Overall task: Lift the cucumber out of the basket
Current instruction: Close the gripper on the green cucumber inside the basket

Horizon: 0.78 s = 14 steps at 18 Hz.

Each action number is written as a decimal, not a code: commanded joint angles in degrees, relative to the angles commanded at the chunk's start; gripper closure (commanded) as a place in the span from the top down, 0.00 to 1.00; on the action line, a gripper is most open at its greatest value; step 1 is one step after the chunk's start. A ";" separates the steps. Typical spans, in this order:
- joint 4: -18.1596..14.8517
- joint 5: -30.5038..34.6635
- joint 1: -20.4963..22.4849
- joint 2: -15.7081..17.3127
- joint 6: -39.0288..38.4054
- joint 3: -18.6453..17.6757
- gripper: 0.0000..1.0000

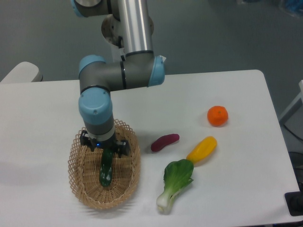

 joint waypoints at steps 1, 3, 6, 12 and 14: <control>0.61 0.00 -0.26 -0.44 -0.09 0.00 1.00; 2.46 0.26 -0.79 -1.67 -0.52 0.00 1.00; 3.78 0.79 -1.49 -2.90 -1.06 0.00 1.00; 4.14 0.79 -1.50 -2.99 -0.44 0.26 0.69; 4.22 0.88 -1.50 -2.99 -0.27 0.26 0.43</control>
